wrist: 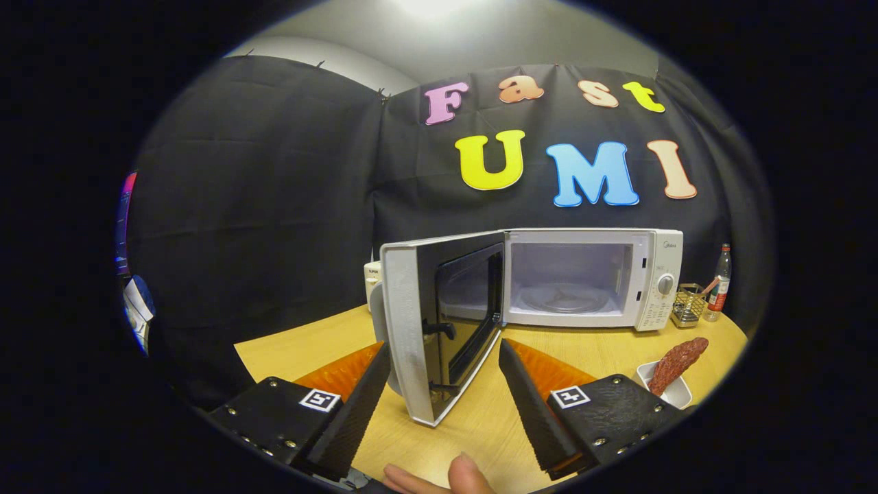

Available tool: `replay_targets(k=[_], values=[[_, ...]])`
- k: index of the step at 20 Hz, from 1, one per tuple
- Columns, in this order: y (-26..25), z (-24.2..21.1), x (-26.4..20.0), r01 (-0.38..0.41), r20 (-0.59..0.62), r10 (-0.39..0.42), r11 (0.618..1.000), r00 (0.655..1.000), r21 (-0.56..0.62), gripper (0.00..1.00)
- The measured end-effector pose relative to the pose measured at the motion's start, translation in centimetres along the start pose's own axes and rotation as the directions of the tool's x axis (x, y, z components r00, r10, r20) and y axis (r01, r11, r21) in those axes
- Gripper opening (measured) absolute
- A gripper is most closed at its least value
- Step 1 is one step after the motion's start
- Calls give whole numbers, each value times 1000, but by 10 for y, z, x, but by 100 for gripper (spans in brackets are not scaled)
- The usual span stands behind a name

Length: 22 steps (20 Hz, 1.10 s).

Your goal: Open the microwave, put the food inside, and close the microwave door.

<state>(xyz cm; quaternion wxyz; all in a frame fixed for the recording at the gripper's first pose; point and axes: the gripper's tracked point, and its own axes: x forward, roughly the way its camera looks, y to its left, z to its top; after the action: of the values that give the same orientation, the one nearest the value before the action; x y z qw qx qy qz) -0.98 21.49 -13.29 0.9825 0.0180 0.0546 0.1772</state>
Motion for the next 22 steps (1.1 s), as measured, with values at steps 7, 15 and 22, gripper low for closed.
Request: replay_targets(k=[7, 15, 22], values=[[-73, -6, -11, 96, 25, -94, 993, 995, -74, 95], [-198, 19, -42, 344, 200, -321, 934, 926, -94, 94], [-269, -1, -47, 407, 134, -392, 905, 910, -121, 94]])
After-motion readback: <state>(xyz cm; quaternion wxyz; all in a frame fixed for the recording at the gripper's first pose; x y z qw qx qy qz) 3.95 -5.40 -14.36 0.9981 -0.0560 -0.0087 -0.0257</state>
